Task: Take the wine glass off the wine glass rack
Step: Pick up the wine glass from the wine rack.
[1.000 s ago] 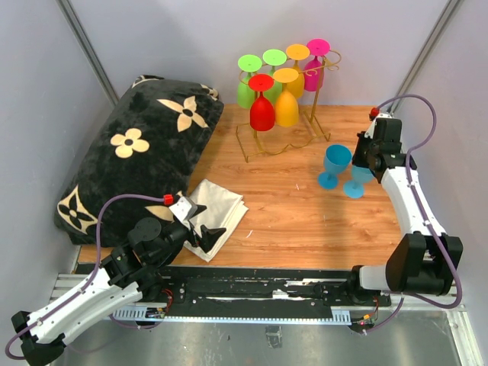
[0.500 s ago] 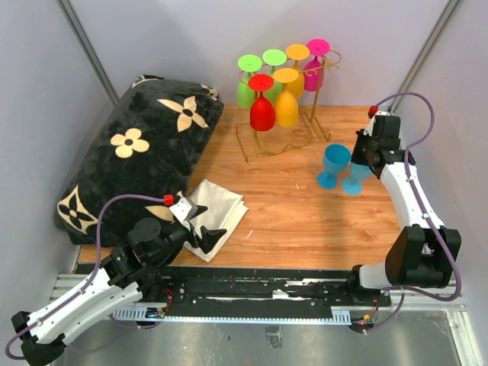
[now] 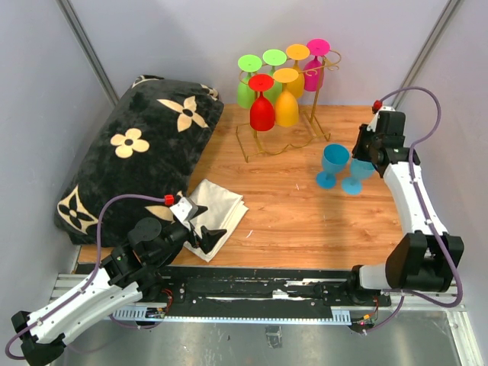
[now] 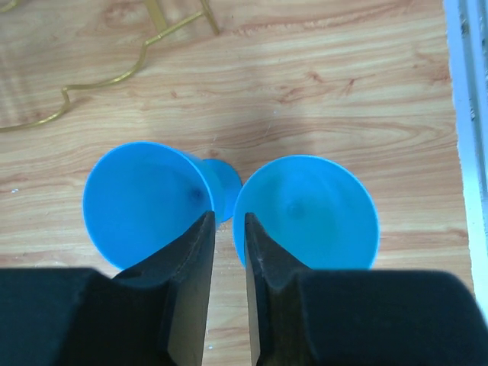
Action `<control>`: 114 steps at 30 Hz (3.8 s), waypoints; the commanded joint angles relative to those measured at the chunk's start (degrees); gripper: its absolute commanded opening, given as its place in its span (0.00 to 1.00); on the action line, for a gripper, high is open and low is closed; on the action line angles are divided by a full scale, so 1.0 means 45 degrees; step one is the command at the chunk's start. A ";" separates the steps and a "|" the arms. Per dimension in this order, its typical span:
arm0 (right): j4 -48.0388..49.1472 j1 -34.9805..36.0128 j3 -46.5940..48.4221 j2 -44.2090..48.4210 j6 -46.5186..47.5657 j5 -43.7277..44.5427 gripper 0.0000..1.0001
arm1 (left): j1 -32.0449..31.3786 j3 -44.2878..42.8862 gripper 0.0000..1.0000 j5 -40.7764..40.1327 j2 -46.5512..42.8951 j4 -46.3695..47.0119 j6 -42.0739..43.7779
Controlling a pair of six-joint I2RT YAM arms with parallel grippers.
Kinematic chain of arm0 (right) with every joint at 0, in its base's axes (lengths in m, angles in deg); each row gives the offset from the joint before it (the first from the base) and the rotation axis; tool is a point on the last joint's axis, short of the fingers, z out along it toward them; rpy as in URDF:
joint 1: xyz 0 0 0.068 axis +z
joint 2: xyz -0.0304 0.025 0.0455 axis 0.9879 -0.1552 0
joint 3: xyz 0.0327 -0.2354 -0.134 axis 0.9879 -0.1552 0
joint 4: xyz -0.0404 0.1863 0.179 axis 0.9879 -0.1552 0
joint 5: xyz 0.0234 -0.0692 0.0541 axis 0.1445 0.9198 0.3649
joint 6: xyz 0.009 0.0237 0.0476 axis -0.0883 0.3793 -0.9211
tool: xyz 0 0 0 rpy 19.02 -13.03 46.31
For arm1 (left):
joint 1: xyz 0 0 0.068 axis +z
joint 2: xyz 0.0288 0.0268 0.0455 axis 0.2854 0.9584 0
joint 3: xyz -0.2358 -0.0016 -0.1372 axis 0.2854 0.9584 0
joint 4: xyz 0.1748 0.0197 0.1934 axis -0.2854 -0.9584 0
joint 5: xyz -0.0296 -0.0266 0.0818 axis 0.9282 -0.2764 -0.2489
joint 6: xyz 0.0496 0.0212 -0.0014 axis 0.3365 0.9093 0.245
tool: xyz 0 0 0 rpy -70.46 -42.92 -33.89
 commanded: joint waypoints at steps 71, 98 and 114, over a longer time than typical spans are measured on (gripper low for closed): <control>0.7659 0.3442 0.5142 -0.4228 -1.2161 -0.2602 0.52 | -0.0027 -0.0132 1.00 -0.0302 -0.0279 -0.0065 -0.0407; 0.6563 0.3511 0.6855 -0.5317 -1.1414 -0.2667 0.20 | -0.0037 -0.0131 1.00 -0.0356 -0.0007 -0.0146 -0.0337; 0.6906 0.3534 0.7249 -0.5336 -1.2459 -0.2838 0.01 | -0.0033 0.0035 1.00 0.0060 -0.0029 0.0049 -0.0073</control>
